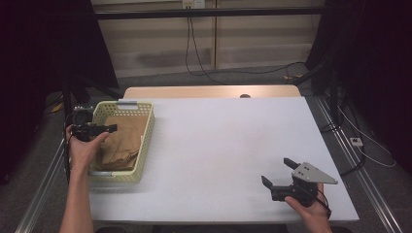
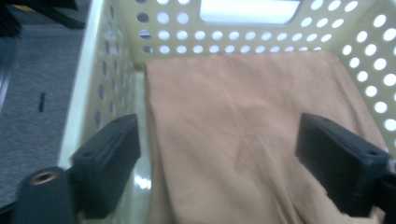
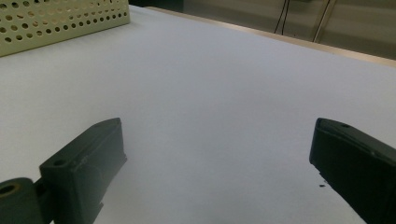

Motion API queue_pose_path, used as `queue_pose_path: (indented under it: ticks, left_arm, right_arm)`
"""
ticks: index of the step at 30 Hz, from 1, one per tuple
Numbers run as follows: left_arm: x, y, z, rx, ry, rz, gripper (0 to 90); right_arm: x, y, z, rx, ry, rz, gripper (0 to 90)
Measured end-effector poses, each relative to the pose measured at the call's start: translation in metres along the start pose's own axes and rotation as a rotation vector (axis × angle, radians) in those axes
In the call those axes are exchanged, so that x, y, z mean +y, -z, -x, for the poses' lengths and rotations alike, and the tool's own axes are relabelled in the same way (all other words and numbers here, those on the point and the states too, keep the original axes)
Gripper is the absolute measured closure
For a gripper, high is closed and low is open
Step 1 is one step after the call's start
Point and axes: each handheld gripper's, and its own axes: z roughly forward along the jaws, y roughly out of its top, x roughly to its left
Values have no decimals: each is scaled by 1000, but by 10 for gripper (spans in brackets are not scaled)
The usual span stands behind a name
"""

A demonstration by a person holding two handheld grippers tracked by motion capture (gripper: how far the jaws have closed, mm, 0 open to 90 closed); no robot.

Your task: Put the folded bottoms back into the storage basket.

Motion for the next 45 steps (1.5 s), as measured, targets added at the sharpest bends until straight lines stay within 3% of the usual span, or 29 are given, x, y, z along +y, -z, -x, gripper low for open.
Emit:
queue_pose_path:
  ticks: [9,12,16,18,20,22,26,27,30,33,38,42,45]
  left_arm:
    - [4,18,-2,-35,6,110,43]
    - [2,25,-2,-57,-23,151,43]
    - [2,33,1,-37,-44,186,43]
    - [2,35,4,-33,-30,189,43]
    - [3,37,6,-30,-45,187,55]
    - [2,38,9,5,-64,172,58]
    - [3,39,11,21,-87,201,58]
    - [3,40,11,17,-91,209,58]
    - [4,41,13,-21,-156,212,58]
    - [4,43,13,-21,-148,227,58]
    - [3,45,12,-14,-185,251,57]
    - [2,47,8,-46,-138,244,53]
    - [1,47,10,-34,-186,218,53]
  right_arm:
    - [0,0,0,-1,-1,-3,33]
    - [0,0,1,2,-2,-3,34]
    - [0,0,0,5,-3,-3,34]
    - [-1,0,1,6,-5,-3,34]
    - [-1,0,1,4,-8,-3,34]
    - [-1,0,2,5,-9,-3,34]
    - [-1,0,1,7,-13,-2,35]
    - [-1,0,2,9,-14,-2,34]
    - [-1,-1,2,10,-14,-2,35]
    - [-1,-2,2,9,-16,-5,34]
    - [-1,-2,2,5,-19,-6,34]
    - [-1,-2,2,-3,-12,-7,34]
    - [-1,-2,1,-10,-13,-8,35]
